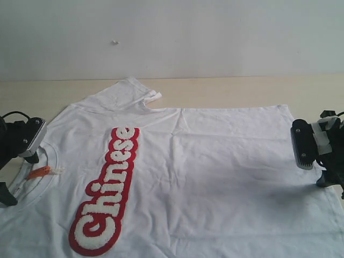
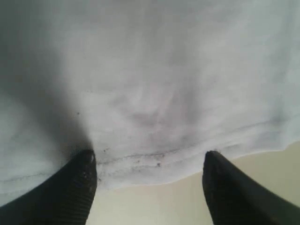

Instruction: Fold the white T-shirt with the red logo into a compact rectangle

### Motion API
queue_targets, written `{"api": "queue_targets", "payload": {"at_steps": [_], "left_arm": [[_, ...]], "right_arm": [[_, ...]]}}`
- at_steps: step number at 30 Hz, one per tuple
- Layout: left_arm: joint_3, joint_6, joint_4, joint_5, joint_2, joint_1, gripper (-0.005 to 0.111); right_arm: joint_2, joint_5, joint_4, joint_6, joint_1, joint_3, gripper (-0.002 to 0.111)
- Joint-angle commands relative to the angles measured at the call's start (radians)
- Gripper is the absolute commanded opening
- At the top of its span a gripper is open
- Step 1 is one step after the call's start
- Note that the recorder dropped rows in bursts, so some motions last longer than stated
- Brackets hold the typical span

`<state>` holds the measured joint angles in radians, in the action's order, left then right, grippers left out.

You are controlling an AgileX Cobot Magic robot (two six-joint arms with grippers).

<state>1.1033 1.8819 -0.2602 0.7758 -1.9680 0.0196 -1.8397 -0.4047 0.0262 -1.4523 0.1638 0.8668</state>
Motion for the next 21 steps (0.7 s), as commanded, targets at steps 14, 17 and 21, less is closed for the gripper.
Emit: {"api": "queue_targets", "payload": {"at_steps": [14,17,21], "left_arm": [[-0.006,0.04,0.005,0.002,0.002,0.008,0.093],[-0.006,0.047,0.005,0.002,0.002,0.008,0.093],[-0.006,0.047,0.005,0.002,0.002,0.008,0.093]], "right_arm": [[0.021,-0.122,0.094,0.043,-0.002,0.007,0.064],[0.072,-0.12,0.092,0.043,-0.002,0.01,0.064],[0.145,-0.114,0.03,0.043,-0.002,0.01,0.064]]}}
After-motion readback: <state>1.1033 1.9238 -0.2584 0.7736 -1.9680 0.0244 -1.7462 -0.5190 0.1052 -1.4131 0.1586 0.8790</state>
